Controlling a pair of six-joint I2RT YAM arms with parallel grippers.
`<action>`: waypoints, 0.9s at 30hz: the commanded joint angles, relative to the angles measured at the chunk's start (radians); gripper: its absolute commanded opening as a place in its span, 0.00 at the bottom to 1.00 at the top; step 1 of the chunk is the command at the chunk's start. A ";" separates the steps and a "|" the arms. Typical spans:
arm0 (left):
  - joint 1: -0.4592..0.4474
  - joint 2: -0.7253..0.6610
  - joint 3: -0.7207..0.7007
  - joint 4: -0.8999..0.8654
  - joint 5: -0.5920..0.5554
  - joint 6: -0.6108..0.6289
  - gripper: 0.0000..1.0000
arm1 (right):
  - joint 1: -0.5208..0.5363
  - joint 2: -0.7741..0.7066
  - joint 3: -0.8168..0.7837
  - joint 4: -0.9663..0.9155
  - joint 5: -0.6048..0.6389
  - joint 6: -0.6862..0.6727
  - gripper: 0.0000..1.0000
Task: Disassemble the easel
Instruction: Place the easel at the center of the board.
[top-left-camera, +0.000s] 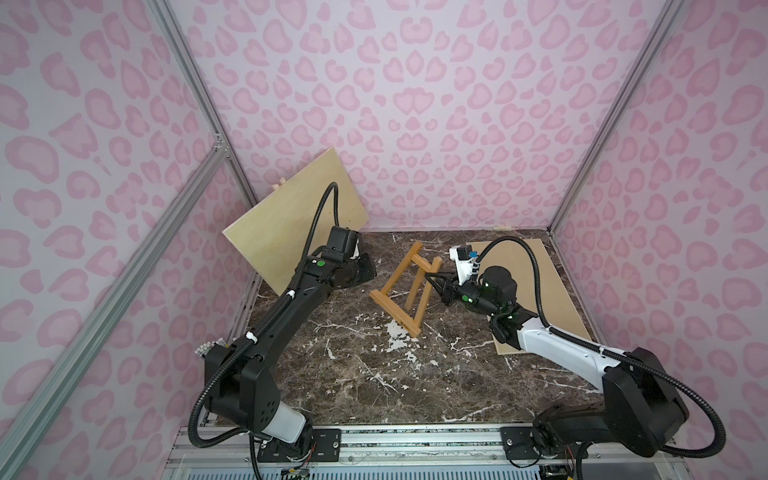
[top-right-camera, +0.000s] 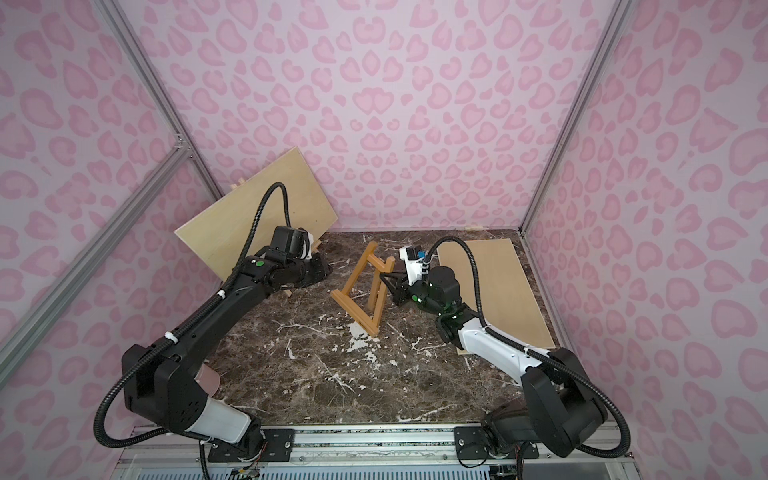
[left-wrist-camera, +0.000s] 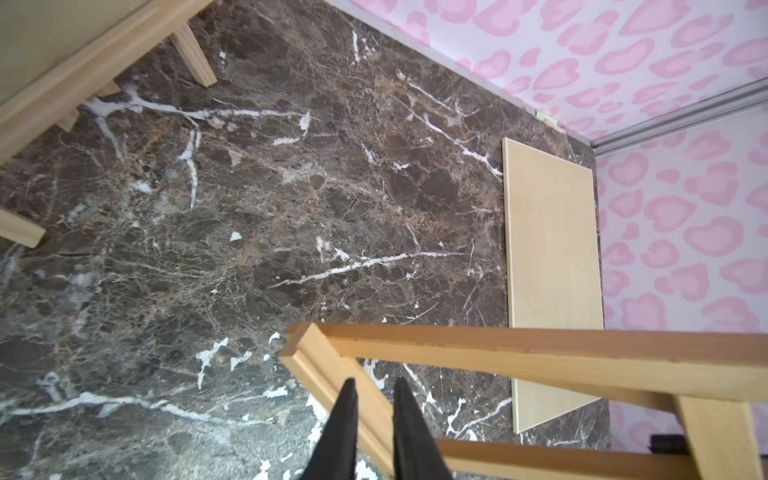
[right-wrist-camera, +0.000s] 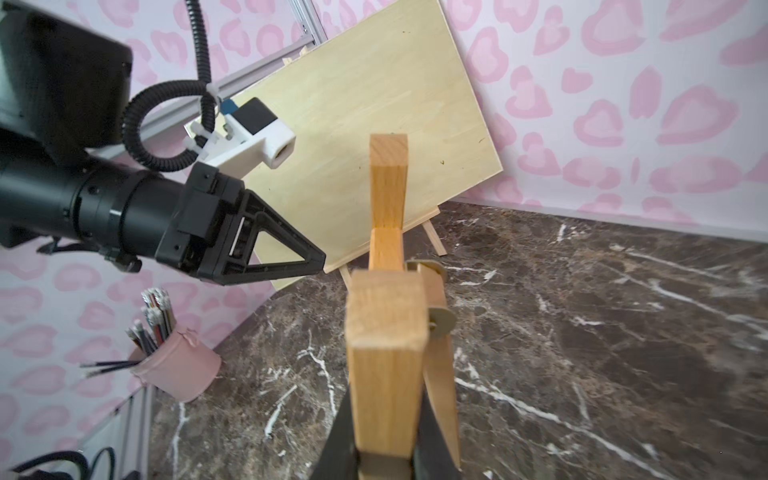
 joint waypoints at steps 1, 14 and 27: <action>0.002 -0.023 0.004 0.010 -0.050 -0.006 0.20 | 0.001 0.050 0.031 0.160 -0.031 0.210 0.00; 0.004 -0.067 -0.003 -0.033 -0.043 0.002 0.23 | -0.109 0.321 0.080 0.337 -0.091 0.506 0.00; 0.008 -0.136 -0.019 -0.079 -0.033 0.032 0.27 | -0.238 0.511 0.064 0.285 -0.120 0.488 0.00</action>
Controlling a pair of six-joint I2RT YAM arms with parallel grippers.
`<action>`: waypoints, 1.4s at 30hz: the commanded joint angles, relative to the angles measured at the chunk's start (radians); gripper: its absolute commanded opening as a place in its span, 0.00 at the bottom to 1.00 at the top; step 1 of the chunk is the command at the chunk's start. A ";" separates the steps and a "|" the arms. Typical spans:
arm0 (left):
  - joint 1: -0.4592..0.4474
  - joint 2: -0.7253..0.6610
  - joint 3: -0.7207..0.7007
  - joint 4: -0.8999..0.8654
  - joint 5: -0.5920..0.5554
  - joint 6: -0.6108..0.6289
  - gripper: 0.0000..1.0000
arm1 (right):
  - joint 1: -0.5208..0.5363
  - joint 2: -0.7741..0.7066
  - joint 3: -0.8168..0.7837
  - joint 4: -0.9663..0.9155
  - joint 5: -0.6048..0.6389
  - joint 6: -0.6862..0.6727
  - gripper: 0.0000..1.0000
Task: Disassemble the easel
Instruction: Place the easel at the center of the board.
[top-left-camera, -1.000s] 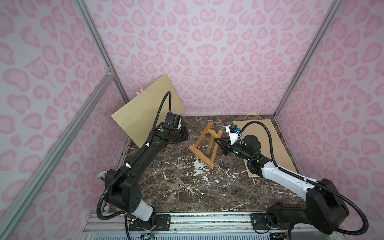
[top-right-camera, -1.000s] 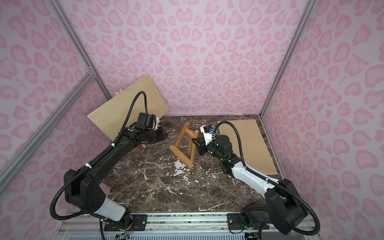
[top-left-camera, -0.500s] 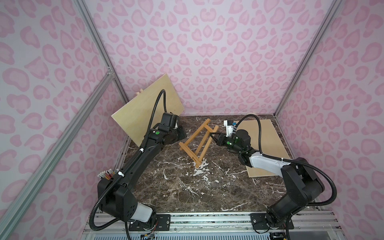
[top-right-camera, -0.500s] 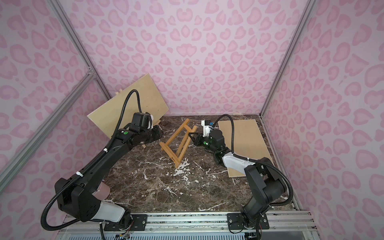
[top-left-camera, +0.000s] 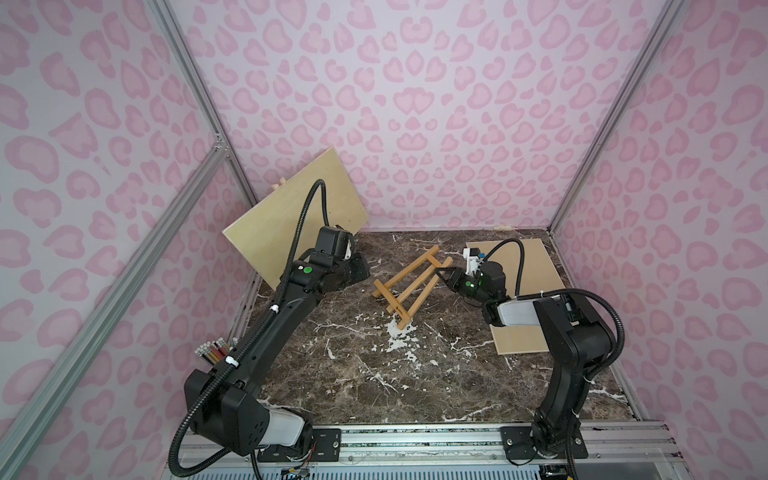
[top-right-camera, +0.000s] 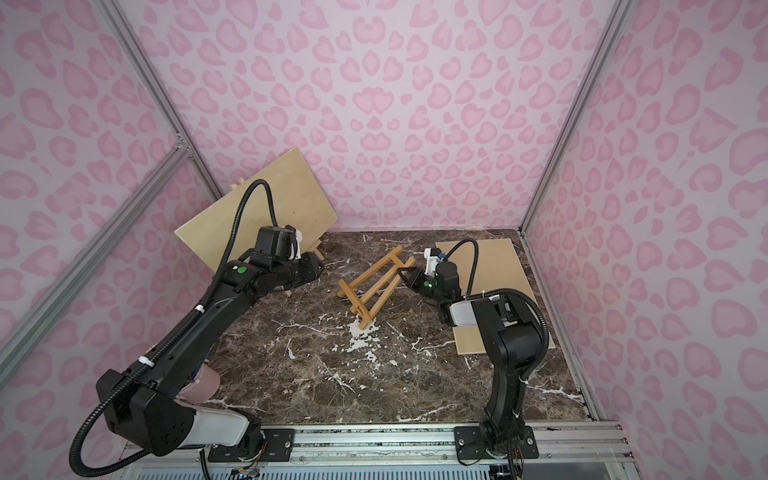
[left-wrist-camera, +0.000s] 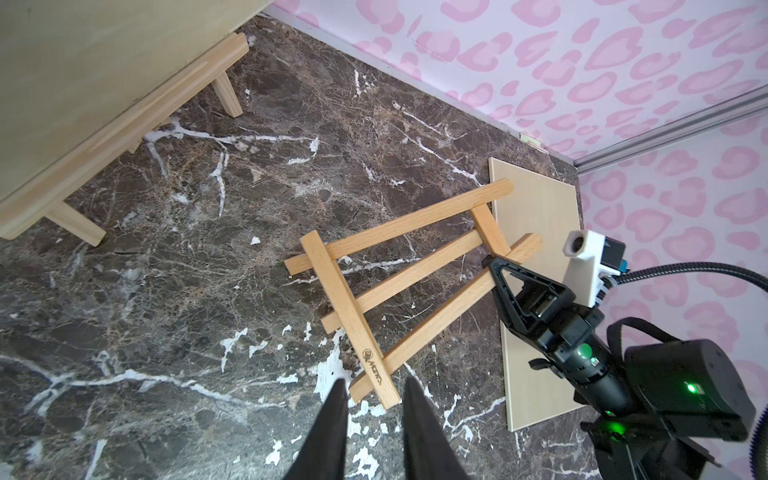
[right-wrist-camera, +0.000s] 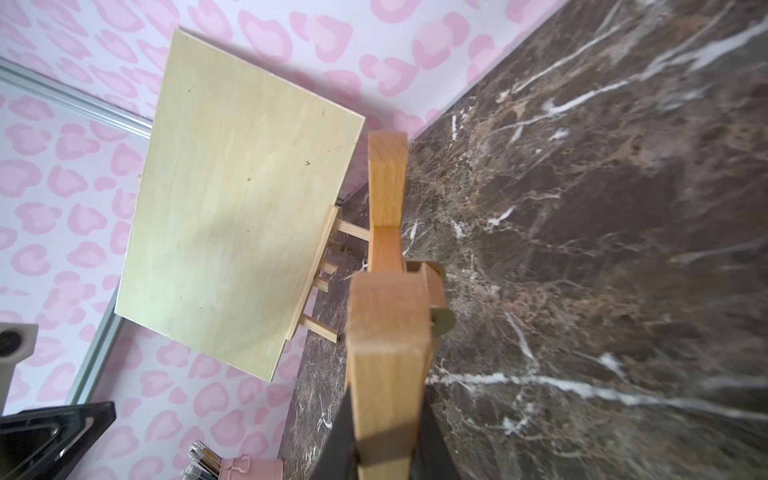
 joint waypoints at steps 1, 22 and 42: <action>0.002 -0.029 -0.013 -0.021 0.001 0.021 0.27 | -0.005 0.019 0.002 -0.046 0.032 -0.091 0.00; 0.003 -0.260 -0.180 -0.028 -0.101 0.110 0.34 | -0.042 0.397 0.508 -0.325 -0.112 -0.123 0.00; 0.008 -0.348 -0.263 0.033 -0.121 0.089 0.40 | -0.036 0.680 1.063 -0.788 -0.118 -0.216 0.17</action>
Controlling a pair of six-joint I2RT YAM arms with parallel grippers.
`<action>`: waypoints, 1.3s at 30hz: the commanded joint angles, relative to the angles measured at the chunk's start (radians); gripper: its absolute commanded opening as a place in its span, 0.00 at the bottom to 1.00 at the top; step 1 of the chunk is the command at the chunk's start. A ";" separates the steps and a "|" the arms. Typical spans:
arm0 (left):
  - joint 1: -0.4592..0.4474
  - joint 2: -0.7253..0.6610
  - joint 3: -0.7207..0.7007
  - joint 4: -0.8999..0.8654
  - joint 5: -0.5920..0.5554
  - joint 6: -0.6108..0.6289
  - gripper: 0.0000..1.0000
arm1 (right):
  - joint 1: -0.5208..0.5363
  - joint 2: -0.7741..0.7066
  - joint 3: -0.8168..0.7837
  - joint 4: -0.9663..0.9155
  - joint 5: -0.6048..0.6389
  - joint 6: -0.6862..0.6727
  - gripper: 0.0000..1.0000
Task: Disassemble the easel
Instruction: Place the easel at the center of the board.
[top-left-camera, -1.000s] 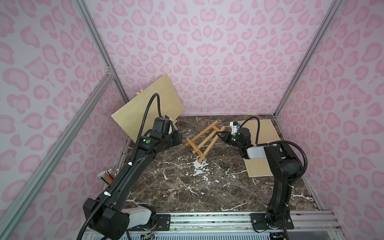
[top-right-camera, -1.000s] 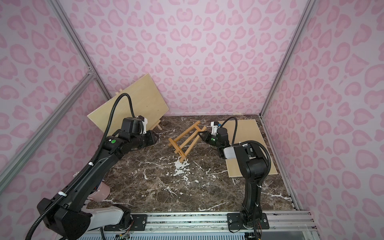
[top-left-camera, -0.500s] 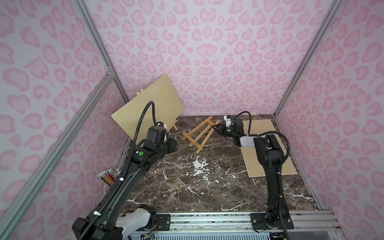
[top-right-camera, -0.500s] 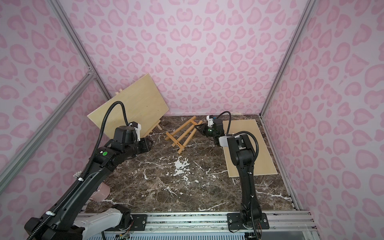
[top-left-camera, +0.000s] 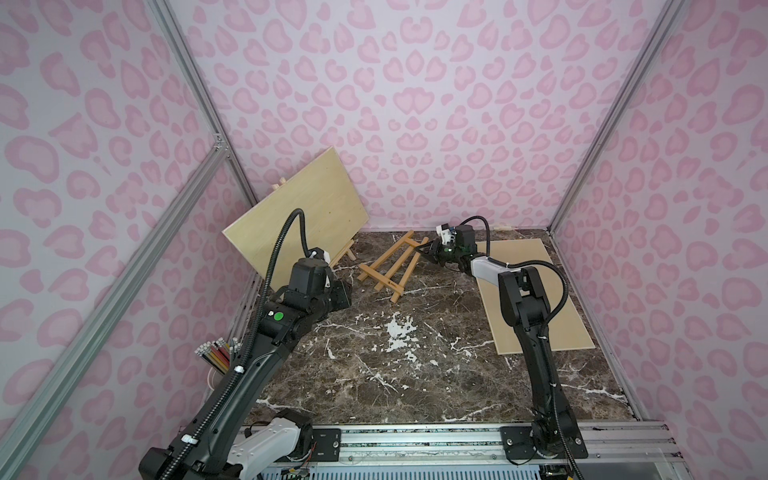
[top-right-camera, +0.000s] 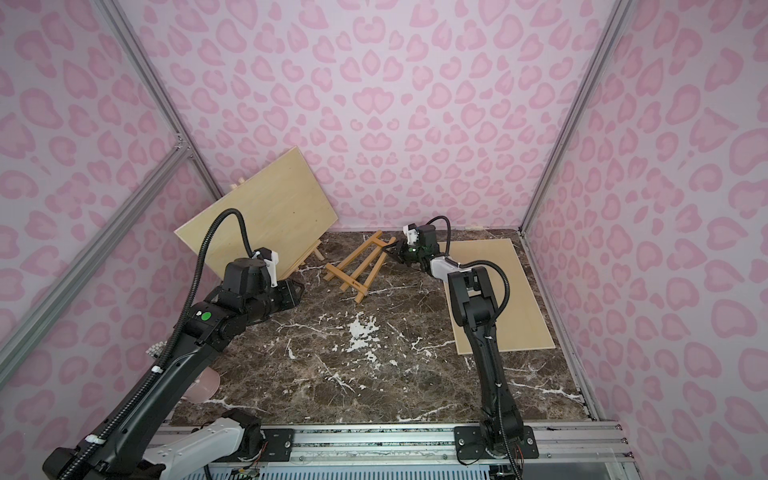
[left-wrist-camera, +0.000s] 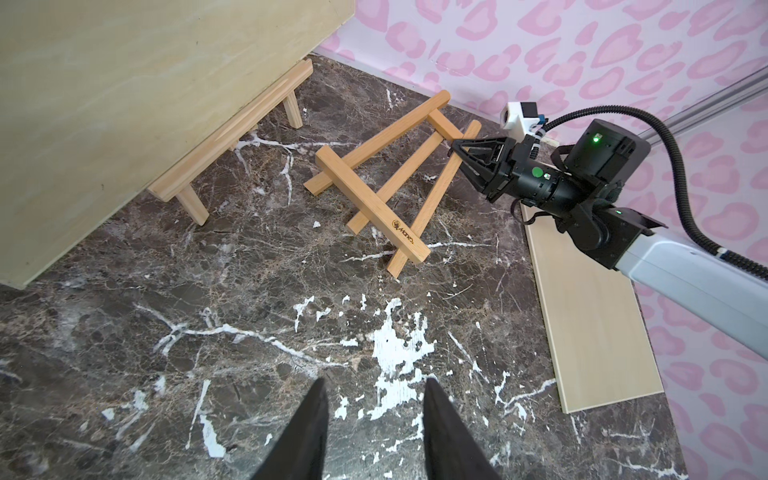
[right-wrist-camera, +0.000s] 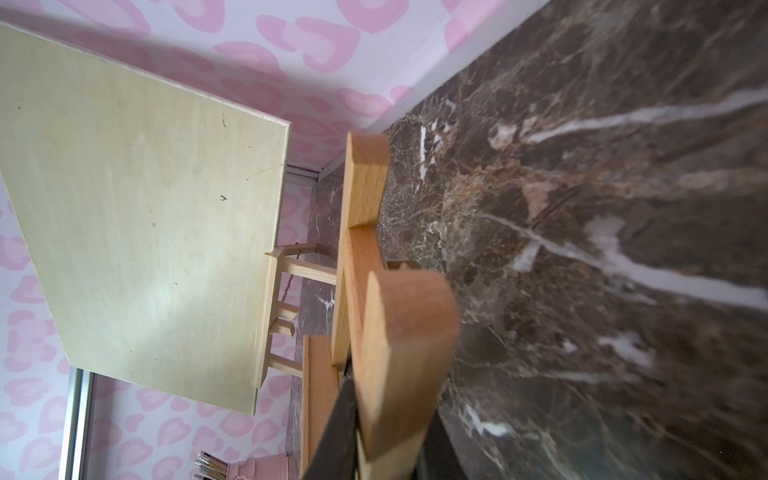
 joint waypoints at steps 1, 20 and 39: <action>0.002 -0.005 -0.004 0.041 -0.012 -0.003 0.41 | -0.005 0.033 0.021 -0.149 0.132 -0.145 0.17; 0.052 -0.033 -0.022 0.050 -0.037 -0.029 0.72 | -0.014 -0.039 0.090 -0.298 0.234 -0.240 0.79; 0.211 -0.170 0.014 0.067 -0.185 -0.043 0.91 | 0.082 -0.793 -0.675 0.156 0.377 -0.412 0.82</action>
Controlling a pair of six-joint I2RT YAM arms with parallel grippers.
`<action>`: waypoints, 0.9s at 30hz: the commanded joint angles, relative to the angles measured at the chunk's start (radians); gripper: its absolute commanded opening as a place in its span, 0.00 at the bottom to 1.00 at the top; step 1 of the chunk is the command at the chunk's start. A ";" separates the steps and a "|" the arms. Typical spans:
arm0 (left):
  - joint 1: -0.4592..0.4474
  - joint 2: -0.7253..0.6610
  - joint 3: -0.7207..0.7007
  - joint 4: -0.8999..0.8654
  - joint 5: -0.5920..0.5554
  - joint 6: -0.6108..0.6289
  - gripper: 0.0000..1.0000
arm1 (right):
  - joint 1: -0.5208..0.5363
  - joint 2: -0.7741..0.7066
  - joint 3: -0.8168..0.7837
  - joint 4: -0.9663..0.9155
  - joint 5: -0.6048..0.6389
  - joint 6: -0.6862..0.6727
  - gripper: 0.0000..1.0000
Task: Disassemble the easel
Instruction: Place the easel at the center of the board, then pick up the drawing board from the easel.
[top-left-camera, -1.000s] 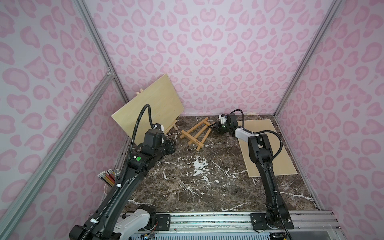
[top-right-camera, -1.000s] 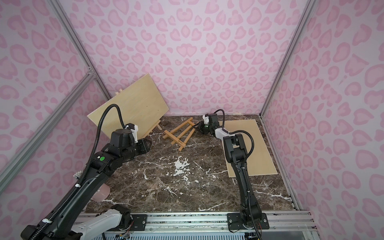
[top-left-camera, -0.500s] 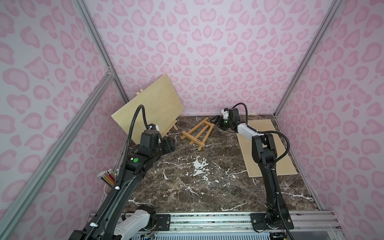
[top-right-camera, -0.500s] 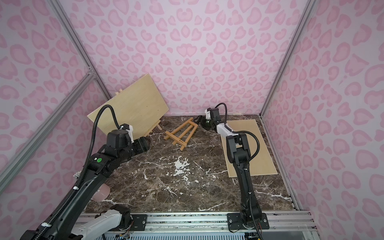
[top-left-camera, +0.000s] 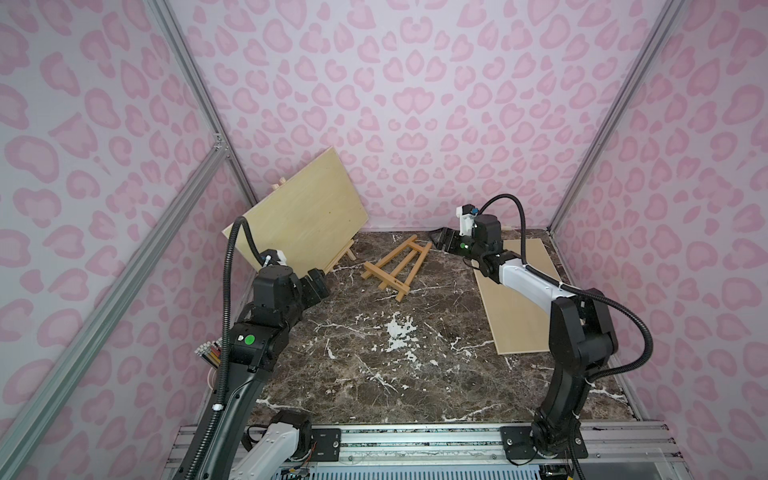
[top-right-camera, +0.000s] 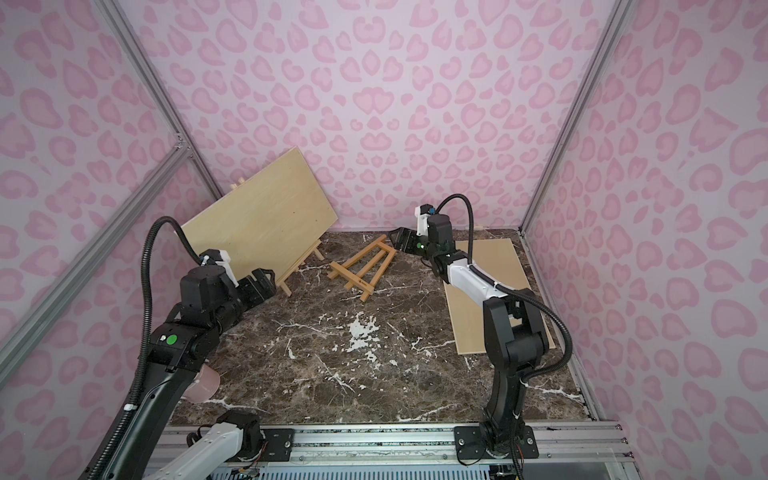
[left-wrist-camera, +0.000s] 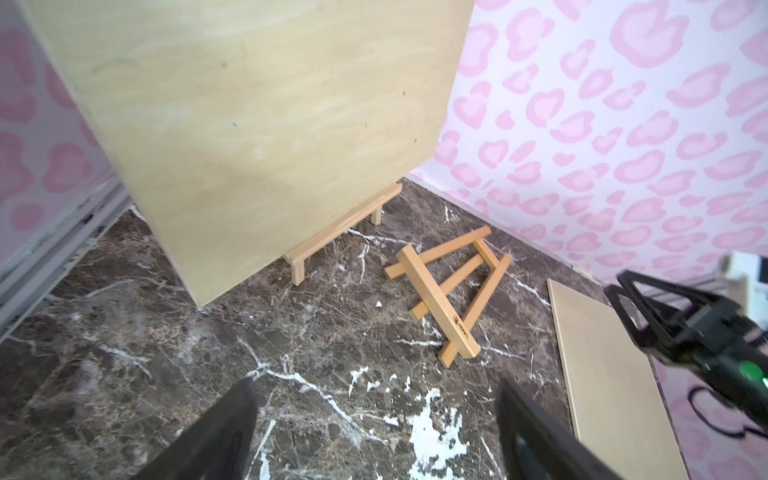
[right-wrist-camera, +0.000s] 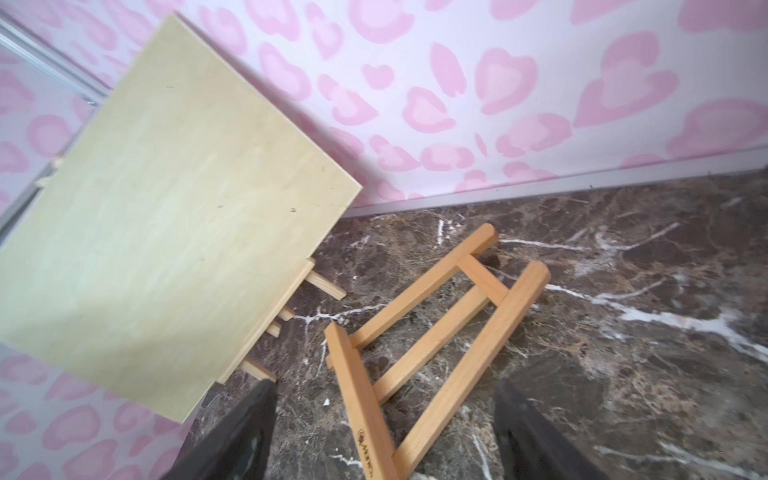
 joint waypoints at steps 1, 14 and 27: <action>0.034 -0.003 0.045 0.032 -0.045 -0.008 0.91 | 0.033 -0.096 -0.142 0.199 -0.012 -0.061 0.82; 0.271 0.211 0.320 0.019 0.140 0.105 0.97 | 0.320 -0.409 -0.622 0.440 0.081 -0.180 0.81; 0.657 0.358 0.237 0.199 0.411 0.077 0.94 | 0.457 -0.444 -0.796 0.563 0.165 -0.241 0.80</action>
